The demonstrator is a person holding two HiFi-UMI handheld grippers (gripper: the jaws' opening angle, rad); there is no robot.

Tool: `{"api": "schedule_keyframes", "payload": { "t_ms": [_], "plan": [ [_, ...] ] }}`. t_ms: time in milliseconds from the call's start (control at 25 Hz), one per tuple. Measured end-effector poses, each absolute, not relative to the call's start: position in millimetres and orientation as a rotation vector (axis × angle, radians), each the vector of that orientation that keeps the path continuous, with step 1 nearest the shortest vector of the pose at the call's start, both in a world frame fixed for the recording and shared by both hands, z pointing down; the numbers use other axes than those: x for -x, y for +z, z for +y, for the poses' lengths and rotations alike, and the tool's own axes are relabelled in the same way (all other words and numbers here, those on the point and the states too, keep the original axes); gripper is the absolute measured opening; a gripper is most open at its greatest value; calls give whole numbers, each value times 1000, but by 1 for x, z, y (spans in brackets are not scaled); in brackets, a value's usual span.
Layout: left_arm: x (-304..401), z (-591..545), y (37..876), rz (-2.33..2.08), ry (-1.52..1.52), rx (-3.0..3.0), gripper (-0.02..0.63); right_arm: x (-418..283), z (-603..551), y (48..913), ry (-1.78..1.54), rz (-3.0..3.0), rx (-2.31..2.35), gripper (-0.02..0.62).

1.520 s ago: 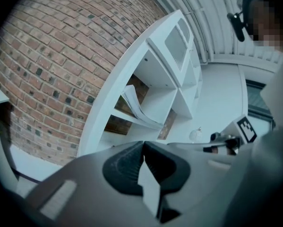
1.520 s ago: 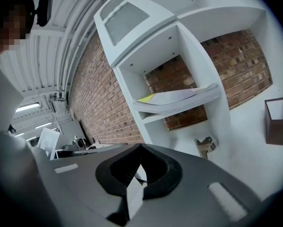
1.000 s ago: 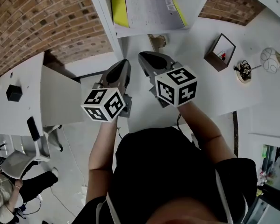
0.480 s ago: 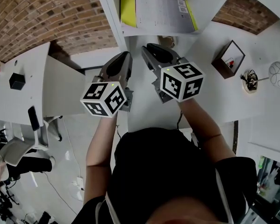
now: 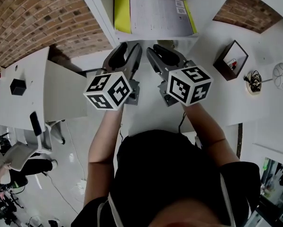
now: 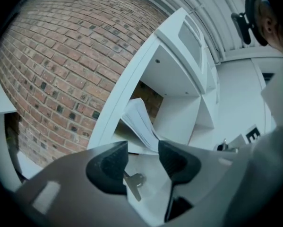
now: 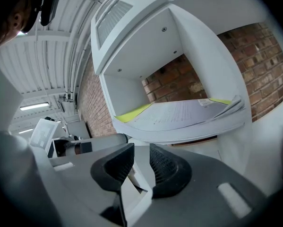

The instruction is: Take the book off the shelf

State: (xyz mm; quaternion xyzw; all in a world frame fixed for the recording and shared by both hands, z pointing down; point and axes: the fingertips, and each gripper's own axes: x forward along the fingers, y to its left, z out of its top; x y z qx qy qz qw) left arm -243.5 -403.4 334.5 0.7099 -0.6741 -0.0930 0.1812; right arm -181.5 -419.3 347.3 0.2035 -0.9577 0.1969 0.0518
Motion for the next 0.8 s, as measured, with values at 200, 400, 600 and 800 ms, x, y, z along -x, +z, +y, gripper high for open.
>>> {"api": "schedule_keyframes", "payload": {
  "t_ms": [200,400,600,800],
  "plan": [
    [244,-417,324,-1924,-344,-1970,236,171,-428,353,611,-2892,-639,91],
    [245,-424,316,-1930,-406,-1935,247,168,-430,357,629,-2882,-638,91],
    [247,-435,311,-1929,-452,-1904,247,165,-432,355,622,-2887,-651,91],
    [248,-446,309,-1899,-520,-1853,231,159,-436,355,625,-2887,-667,91]
  ]
}}
